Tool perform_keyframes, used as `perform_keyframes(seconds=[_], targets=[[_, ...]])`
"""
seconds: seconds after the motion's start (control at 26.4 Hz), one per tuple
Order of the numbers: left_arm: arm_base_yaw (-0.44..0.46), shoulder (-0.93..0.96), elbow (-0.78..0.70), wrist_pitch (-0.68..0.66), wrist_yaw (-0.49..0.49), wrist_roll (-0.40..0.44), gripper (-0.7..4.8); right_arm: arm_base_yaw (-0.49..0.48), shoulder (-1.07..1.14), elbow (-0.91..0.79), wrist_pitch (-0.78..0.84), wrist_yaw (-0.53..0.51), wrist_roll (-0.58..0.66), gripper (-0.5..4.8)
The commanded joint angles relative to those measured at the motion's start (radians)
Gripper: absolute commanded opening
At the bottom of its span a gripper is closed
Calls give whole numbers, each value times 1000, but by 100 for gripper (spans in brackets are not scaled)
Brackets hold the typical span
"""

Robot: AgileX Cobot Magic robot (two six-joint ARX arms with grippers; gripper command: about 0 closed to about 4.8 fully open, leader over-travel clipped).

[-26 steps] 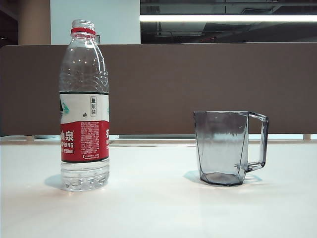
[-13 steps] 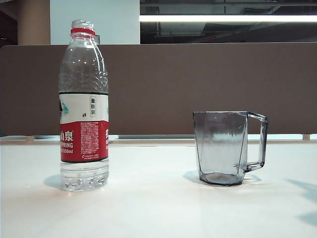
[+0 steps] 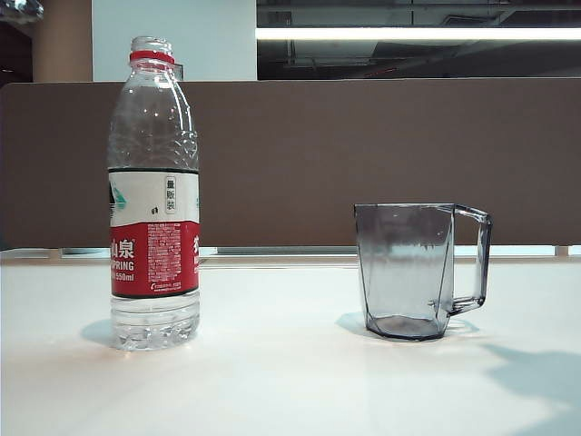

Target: Pick up the mineral water bottle with the left hand on the table and pour water into the mug until it's half full.

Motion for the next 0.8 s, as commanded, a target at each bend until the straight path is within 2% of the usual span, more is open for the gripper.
perform_keyframes(seconds=[0.04, 0.11, 0.23, 0.27, 0.3, 0.38, 0.42, 0.53, 0.72, 0.8], targets=[[0, 48, 55, -41, 14, 21, -5, 72, 9, 4, 18, 72, 4, -5], [0, 82, 93, -77, 18, 37, -5, 102, 23, 4, 18, 85, 4, -5], [0, 130, 134, -134, 135, 35, -4, 127, 52, 4, 19, 84, 4, -5], [0, 130, 134, -144, 153, 35, 8, 127, 53, 3, 19, 84, 4, -5], [0, 130, 134, -159, 161, 35, 56, 127, 53, 3, 19, 84, 4, -5], [0, 132, 134, -205, 180, 35, 268, 128, 53, 3, 18, 77, 4, -5], [0, 139, 130, -240, 178, 40, 479, 127, 53, 3, 18, 77, 4, -5], [0, 140, 70, -212, 180, 80, 479, 128, 53, 3, 12, 77, 4, -5], [0, 140, -27, -108, 218, 80, 479, 128, 50, 4, -32, 67, 4, -5], [0, 140, -68, -53, 217, 80, 479, 127, 47, 4, -60, 32, 4, -5]])
